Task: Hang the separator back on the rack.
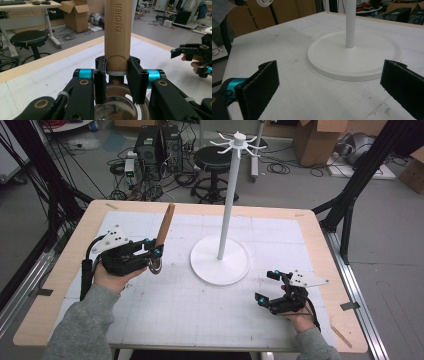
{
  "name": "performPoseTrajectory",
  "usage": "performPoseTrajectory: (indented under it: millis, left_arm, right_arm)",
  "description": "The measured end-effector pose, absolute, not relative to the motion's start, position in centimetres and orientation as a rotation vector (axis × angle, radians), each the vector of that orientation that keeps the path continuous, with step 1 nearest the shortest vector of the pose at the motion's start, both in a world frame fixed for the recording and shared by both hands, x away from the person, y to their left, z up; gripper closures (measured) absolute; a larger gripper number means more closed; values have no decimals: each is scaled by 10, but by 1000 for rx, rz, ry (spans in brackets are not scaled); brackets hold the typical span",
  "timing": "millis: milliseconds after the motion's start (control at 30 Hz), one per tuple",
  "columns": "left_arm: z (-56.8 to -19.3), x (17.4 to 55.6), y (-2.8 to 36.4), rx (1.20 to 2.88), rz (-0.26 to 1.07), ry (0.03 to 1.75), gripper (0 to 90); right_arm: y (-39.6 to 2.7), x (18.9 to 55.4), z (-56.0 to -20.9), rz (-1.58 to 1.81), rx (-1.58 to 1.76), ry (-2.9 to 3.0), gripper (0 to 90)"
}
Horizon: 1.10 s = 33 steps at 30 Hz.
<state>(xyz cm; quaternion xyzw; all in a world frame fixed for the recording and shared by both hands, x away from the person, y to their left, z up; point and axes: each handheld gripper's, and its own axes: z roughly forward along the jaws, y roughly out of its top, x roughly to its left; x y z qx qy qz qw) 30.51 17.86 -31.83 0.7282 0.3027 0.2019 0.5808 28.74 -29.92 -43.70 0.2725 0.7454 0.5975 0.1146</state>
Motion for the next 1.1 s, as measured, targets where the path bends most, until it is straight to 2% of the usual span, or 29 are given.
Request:
performPoseTrajectory:
  millis: [1100]
  left_arm:
    - [-275, 313, 151, 1703, 468, 612, 695]
  right_arm:
    - [-300, 287, -436, 1761, 795, 2175, 12]
